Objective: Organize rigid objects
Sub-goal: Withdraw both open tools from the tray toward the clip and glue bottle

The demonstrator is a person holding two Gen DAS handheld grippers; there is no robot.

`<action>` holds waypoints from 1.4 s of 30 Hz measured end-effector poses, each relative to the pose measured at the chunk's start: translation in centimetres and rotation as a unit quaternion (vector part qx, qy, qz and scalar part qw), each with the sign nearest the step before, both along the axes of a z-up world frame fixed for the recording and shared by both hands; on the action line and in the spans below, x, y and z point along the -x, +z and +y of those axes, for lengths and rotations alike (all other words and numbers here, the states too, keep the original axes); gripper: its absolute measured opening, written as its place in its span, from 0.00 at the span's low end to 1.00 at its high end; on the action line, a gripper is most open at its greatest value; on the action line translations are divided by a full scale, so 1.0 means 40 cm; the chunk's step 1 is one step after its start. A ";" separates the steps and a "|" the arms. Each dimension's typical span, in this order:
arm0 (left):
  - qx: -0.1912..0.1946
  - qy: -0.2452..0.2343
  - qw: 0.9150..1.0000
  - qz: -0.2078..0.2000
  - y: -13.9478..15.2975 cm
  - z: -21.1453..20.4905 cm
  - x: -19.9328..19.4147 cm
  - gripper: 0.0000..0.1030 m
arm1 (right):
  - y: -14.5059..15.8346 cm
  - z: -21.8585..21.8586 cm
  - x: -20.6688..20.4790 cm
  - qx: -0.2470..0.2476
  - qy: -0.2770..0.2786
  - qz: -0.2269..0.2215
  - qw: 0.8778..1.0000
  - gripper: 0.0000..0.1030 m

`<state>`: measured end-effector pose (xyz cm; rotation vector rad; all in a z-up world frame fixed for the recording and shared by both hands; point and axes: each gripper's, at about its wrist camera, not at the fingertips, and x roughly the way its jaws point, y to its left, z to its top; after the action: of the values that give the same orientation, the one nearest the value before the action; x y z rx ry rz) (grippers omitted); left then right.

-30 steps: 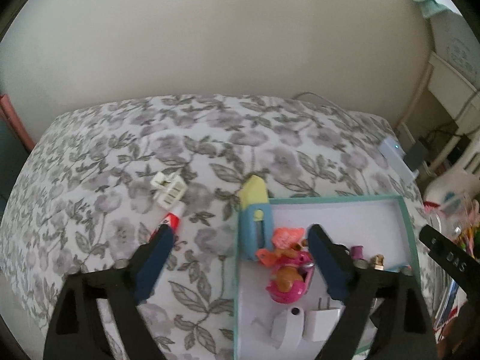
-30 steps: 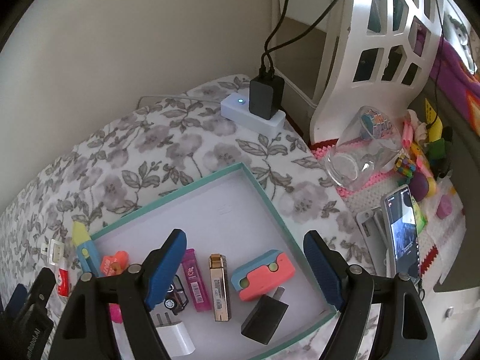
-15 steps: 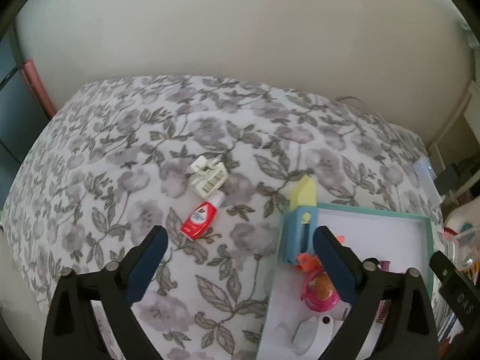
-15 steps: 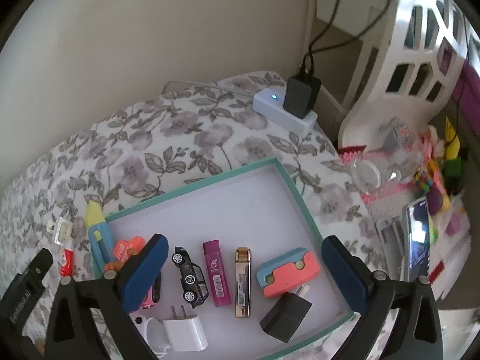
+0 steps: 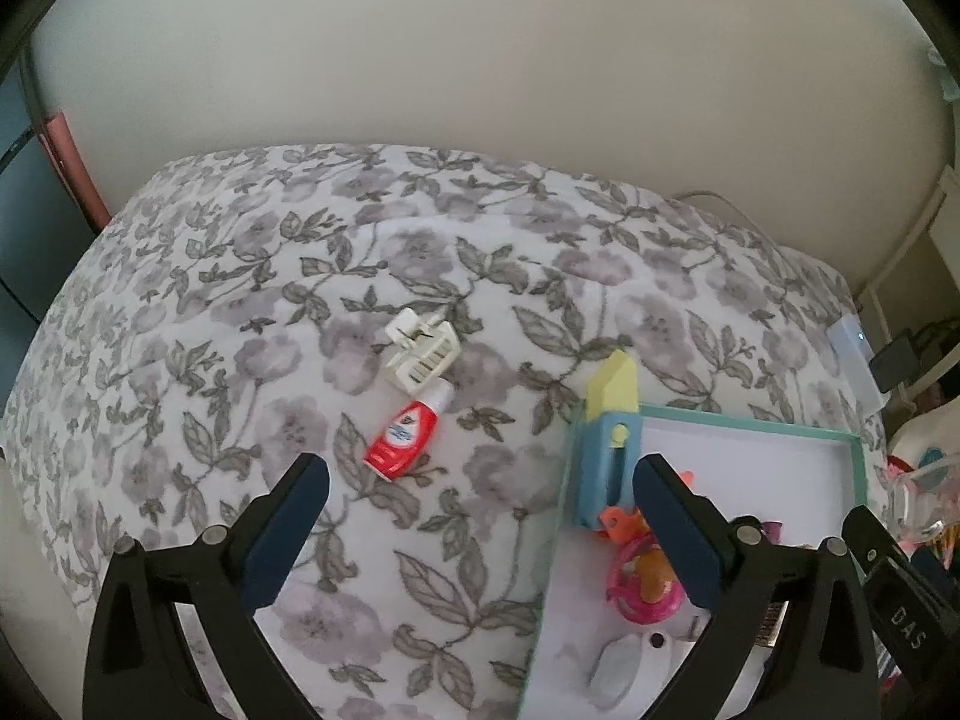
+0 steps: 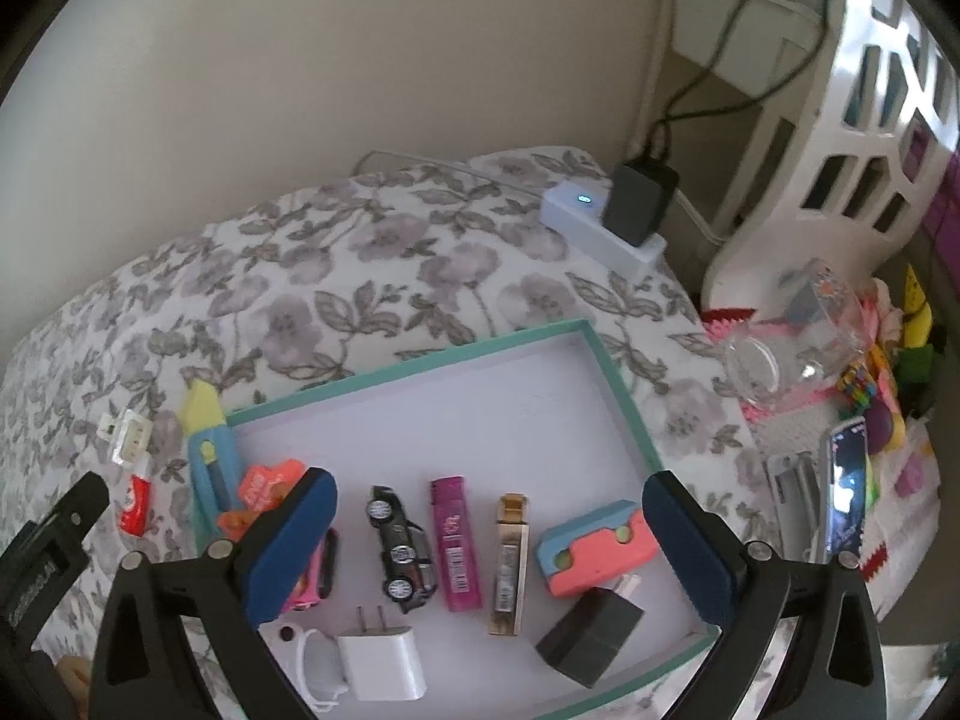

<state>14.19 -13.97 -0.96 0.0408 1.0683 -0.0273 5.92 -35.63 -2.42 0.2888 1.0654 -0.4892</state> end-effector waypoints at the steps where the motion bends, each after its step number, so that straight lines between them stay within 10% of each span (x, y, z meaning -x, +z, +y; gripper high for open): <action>1: -0.006 0.006 1.000 0.000 0.000 0.008 -0.004 0.98 | 0.001 0.011 -0.006 -0.004 0.007 -0.001 1.000 1.00; 25: 0.023 0.158 0.986 0.056 -0.054 0.354 -0.102 0.98 | -0.025 0.312 -0.117 -0.080 0.160 -0.045 0.983 1.00; 42: 0.011 0.134 0.983 0.127 -0.172 0.357 -0.142 0.98 | -0.070 0.450 -0.190 -0.064 0.239 -0.034 0.968 0.97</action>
<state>19.89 0.32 -7.84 -0.1302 1.3209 0.2039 13.53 -17.65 -5.23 0.1525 1.0575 0.0225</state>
